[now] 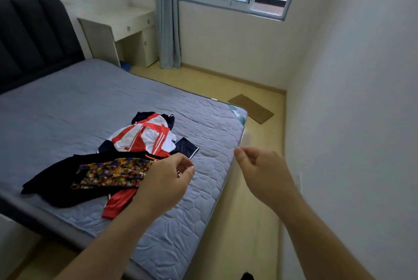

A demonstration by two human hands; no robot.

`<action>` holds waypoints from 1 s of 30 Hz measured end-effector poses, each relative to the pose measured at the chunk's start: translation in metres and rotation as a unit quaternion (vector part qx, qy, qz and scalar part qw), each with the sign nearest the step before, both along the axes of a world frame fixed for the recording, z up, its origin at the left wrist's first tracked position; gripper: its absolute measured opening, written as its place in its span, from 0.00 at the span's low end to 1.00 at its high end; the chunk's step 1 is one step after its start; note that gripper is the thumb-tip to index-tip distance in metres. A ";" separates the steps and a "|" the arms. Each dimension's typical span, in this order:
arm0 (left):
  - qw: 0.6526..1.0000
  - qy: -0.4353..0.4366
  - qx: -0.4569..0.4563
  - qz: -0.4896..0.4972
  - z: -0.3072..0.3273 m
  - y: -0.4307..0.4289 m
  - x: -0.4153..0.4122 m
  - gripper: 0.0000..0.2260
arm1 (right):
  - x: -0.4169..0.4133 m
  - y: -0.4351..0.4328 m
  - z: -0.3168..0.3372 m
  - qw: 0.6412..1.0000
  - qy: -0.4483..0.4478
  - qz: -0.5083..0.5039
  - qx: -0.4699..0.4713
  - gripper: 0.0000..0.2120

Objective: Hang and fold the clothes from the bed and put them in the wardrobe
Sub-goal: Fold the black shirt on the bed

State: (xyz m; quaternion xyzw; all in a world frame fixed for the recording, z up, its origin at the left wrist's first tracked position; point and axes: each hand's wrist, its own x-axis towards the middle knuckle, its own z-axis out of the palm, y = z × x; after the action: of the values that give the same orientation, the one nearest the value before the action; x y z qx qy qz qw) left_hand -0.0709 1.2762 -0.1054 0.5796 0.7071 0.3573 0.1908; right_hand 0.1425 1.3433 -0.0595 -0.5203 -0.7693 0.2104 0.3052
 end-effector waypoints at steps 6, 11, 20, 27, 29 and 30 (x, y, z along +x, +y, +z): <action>0.997 -0.004 -0.038 0.067 -0.026 0.085 0.040 0.01 | 0.032 0.108 -0.007 0.997 -0.020 0.054 -0.052 0.14; 0.984 0.003 -0.127 0.126 -0.057 0.114 0.032 0.02 | 0.011 0.177 -0.023 0.983 -0.063 0.129 -0.114 0.19; 0.929 0.023 -0.304 0.209 -0.171 0.138 -0.067 0.02 | -0.091 0.244 -0.116 0.945 -0.142 0.202 -0.214 0.18; 0.877 0.056 -0.460 0.127 -0.306 0.230 -0.147 0.10 | -0.183 0.304 -0.233 0.901 -0.205 0.211 -0.318 0.17; 0.864 0.067 -0.488 0.107 -0.342 0.259 -0.168 0.12 | -0.206 0.320 -0.265 0.889 -0.209 0.211 -0.348 0.19; 0.858 0.068 -0.499 0.096 -0.359 0.271 -0.178 0.13 | -0.216 0.329 -0.280 0.884 -0.215 0.209 -0.359 0.20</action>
State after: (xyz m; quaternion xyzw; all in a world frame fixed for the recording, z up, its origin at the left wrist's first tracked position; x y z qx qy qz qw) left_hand -0.2493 1.5473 -0.4647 0.3585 0.8543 -0.0675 0.3703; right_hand -0.0740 1.6723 -0.3398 -0.4539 -0.7788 0.4141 -0.1261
